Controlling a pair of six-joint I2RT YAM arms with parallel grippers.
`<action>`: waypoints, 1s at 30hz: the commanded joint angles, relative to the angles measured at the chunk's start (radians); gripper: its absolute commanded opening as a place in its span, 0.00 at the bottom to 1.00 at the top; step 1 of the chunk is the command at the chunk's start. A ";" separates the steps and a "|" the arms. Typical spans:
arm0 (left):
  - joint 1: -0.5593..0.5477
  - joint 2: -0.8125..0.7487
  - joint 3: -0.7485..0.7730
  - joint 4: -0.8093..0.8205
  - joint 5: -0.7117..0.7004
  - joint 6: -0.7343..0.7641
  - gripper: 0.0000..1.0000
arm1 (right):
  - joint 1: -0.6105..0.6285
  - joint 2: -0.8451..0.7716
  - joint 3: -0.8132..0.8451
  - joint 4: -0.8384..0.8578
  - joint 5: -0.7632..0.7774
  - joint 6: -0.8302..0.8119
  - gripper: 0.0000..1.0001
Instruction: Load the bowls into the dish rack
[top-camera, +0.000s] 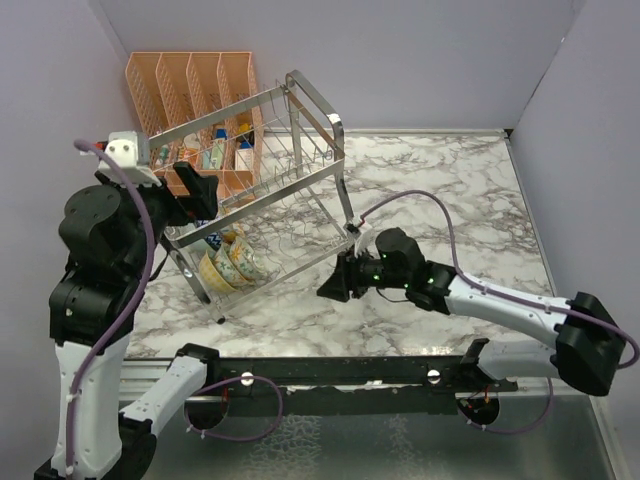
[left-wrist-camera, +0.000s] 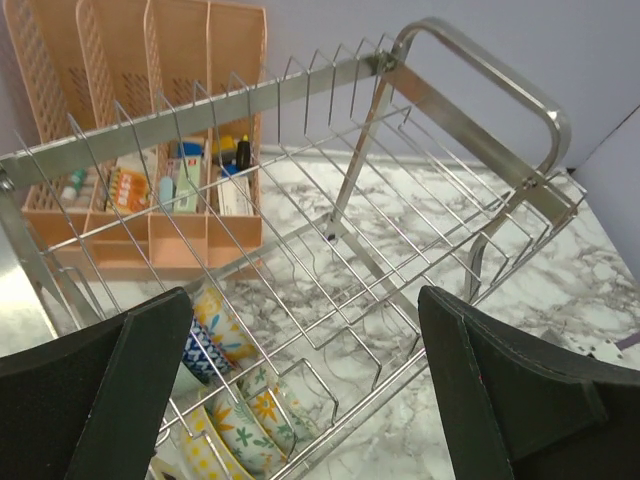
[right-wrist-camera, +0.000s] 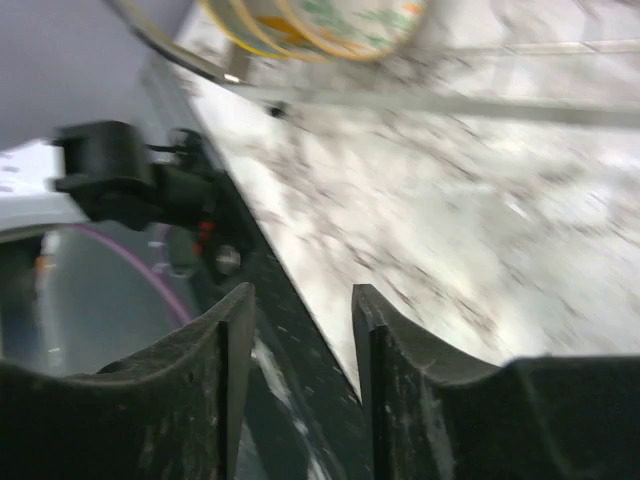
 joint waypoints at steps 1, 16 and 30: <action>-0.004 0.058 0.003 -0.054 -0.020 -0.077 0.99 | -0.001 -0.142 -0.062 -0.324 0.312 -0.066 0.50; -0.005 0.093 -0.004 -0.028 -0.290 -0.155 0.99 | -0.001 -0.191 -0.077 -0.419 0.414 -0.026 0.75; -0.004 0.052 -0.031 0.021 -0.263 -0.128 0.99 | -0.001 -0.219 -0.042 -0.464 0.467 -0.020 0.99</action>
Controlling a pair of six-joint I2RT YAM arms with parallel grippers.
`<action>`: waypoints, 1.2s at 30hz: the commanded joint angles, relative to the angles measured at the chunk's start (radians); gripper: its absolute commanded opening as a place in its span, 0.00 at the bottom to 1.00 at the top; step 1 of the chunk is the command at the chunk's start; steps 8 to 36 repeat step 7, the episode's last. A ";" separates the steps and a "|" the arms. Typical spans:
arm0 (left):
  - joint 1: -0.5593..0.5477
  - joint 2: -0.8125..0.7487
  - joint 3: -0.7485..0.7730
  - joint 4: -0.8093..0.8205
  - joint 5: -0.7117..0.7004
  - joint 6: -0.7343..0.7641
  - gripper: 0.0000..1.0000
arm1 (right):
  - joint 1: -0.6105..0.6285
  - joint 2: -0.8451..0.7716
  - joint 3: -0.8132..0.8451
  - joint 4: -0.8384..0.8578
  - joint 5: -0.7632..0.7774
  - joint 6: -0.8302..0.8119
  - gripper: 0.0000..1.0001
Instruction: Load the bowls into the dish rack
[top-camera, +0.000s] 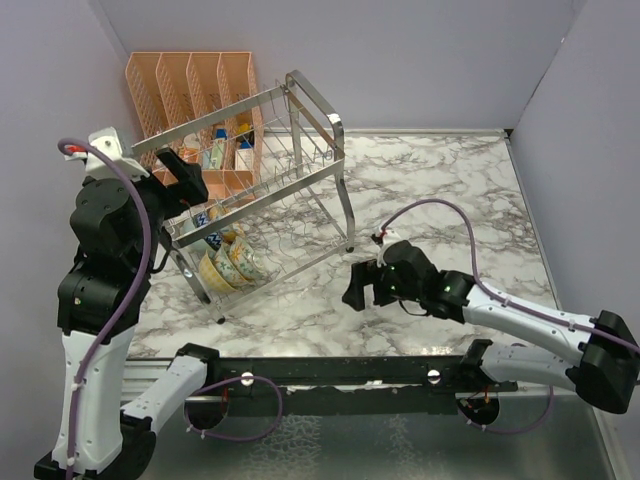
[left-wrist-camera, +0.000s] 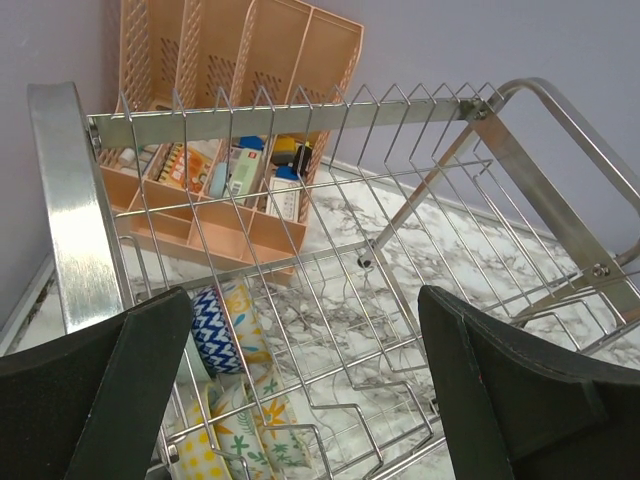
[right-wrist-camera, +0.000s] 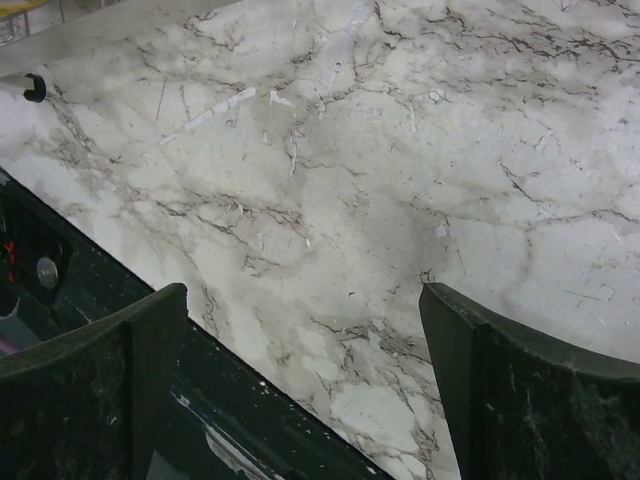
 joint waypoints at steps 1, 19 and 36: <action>0.002 0.008 0.003 0.012 -0.022 0.016 0.99 | 0.000 -0.028 0.038 -0.026 0.049 -0.001 0.99; 0.002 0.028 0.032 -0.012 -0.013 0.017 0.99 | 0.000 -0.030 0.038 -0.033 0.054 -0.006 0.99; 0.002 0.028 0.032 -0.012 -0.013 0.017 0.99 | 0.000 -0.030 0.038 -0.033 0.054 -0.006 0.99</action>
